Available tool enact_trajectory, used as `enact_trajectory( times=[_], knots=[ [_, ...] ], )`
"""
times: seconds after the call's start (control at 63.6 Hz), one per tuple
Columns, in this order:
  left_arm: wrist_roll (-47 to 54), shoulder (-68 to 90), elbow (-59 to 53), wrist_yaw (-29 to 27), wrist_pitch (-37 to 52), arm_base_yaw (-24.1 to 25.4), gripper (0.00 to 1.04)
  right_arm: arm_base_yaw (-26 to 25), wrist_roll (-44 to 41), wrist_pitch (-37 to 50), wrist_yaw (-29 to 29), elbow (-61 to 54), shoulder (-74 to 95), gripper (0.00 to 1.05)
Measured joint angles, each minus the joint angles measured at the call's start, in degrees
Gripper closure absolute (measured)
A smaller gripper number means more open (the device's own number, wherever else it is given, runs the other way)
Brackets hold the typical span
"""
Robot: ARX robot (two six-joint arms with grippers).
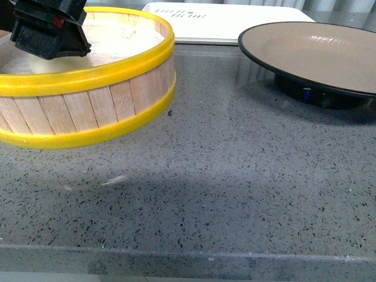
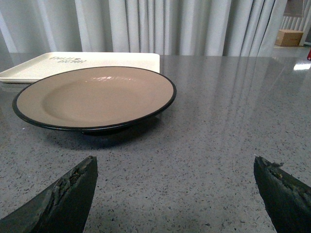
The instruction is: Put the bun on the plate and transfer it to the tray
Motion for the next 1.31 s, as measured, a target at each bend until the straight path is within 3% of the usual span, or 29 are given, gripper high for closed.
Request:
enact_trajectory(
  times=[0.252,0.441,0.913,1.306],
  knots=[
    [0.15,0.22,0.00,0.46,-0.17,-0.04,0.77,0.00,0.00,0.00,0.00,0.00,0.00,0.09],
    [0.11,0.22,0.04,0.52,-0.44,-0.04,1.01,0.00,0.00,0.00,0.00,0.00,0.00,0.09],
    [-0.31,0.42,8.68,1.62,-2.97,-0.22,1.01,0.00,0.00,0.00,0.00,0.00,0.00,0.09],
    [0.37,13.22,31.01,-0.96,-5.57,-12.00,1.01,0.00,0.00,0.00,0.00,0.00,0.00,0.09]
  ],
)
